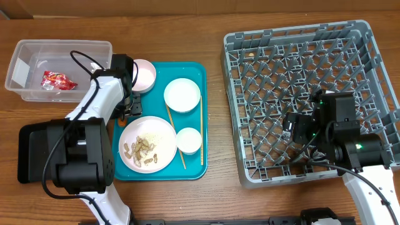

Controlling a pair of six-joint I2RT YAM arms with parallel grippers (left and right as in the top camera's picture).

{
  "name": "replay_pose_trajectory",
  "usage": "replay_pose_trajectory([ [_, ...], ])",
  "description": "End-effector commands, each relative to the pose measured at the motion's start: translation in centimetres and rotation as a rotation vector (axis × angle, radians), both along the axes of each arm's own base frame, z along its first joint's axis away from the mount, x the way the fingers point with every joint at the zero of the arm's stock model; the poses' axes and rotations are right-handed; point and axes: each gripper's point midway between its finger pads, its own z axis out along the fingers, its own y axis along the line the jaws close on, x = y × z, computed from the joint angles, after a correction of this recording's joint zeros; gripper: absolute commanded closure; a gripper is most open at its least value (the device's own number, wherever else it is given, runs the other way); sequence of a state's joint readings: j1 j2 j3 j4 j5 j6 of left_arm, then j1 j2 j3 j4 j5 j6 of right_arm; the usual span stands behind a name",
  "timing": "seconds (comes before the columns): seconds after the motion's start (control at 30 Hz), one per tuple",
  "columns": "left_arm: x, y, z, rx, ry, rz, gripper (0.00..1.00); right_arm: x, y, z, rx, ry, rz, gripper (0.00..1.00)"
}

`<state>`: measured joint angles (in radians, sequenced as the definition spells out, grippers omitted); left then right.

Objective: Sort waste into correct bins and load items into the dishwasher
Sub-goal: 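Move the tissue into the clear bin and release, then grasp the orange carrot with the left gripper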

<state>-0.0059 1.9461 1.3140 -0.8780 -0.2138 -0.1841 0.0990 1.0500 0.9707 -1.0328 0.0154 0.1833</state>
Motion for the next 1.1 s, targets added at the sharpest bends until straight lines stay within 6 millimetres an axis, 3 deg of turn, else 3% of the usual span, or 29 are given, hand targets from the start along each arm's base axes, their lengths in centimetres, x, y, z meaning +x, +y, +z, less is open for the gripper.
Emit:
replay_pose_trajectory([
  [0.0, -0.6, 0.1, -0.6, -0.002, 0.023, -0.009, 0.62, 0.5, 0.0, 1.2, -0.005, -0.041, 0.000, 0.00],
  [0.4, -1.5, -0.4, -1.7, -0.030, 0.046, 0.005, 0.63, 0.5, 0.0, 1.2, -0.005, -0.041, 0.000, 0.00],
  [0.5, -1.3, -0.3, -1.4, -0.027, 0.039, 0.005, 0.79, 0.5, 0.0, 1.2, -0.005, -0.040, 0.000, 0.00],
  [0.6, -0.6, -0.3, -0.5, -0.027, 0.024, 0.005, 0.91, 0.5, 0.0, 1.2, -0.005, -0.040, 0.000, 0.00],
  [0.7, 0.0, -0.3, 1.2, -0.028, 0.021, 0.006, 0.96, 0.5, 0.0, 1.2, -0.005, -0.040, 0.000, 0.00],
  [0.93, -0.8, -0.4, 4.8, -0.032, 0.080, 0.075, 0.96, 0.5, 0.0, 1.2, -0.005, -0.041, 0.000, 0.00],
  [1.07, -2.8, -0.6, 5.7, -0.043, 0.156, 0.089, 0.96, 0.5, 0.0, 1.2, -0.005, -0.041, 0.000, 0.00],
])
